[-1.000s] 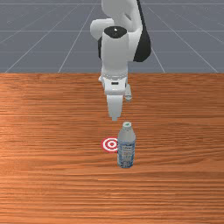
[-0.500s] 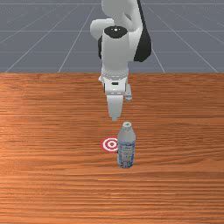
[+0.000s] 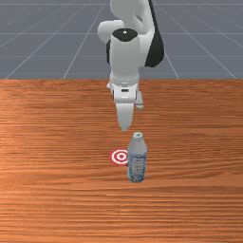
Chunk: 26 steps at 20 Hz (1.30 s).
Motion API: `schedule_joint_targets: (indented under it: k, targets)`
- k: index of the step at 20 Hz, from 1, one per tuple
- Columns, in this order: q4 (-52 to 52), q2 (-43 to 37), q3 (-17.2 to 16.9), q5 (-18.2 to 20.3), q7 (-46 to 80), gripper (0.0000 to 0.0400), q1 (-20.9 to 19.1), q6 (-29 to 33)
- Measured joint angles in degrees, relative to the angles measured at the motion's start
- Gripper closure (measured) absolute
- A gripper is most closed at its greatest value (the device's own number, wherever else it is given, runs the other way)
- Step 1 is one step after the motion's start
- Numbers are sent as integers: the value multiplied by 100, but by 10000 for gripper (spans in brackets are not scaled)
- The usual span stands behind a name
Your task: Pick up the bottle and put it on the marker
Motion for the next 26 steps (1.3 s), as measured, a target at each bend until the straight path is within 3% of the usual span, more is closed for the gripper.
schedule_joint_targets:
  k: [4,6,9,11,12,18,22,26]
  targets:
    - [-39,-18,-14,-34,27,0,11,64]
    - [-450,-268,-23,-53,46,0,15,746]
    - [-404,-490,-20,-48,41,0,13,478]
    - [25,-397,-14,-33,26,0,11,-306]
    - [71,-394,-13,-32,25,0,11,-387]
    - [46,-410,219,-103,-757,0,43,-291]
    - [169,-339,189,-110,234,0,319,-436]
    - [70,-386,132,-104,477,0,330,-300]
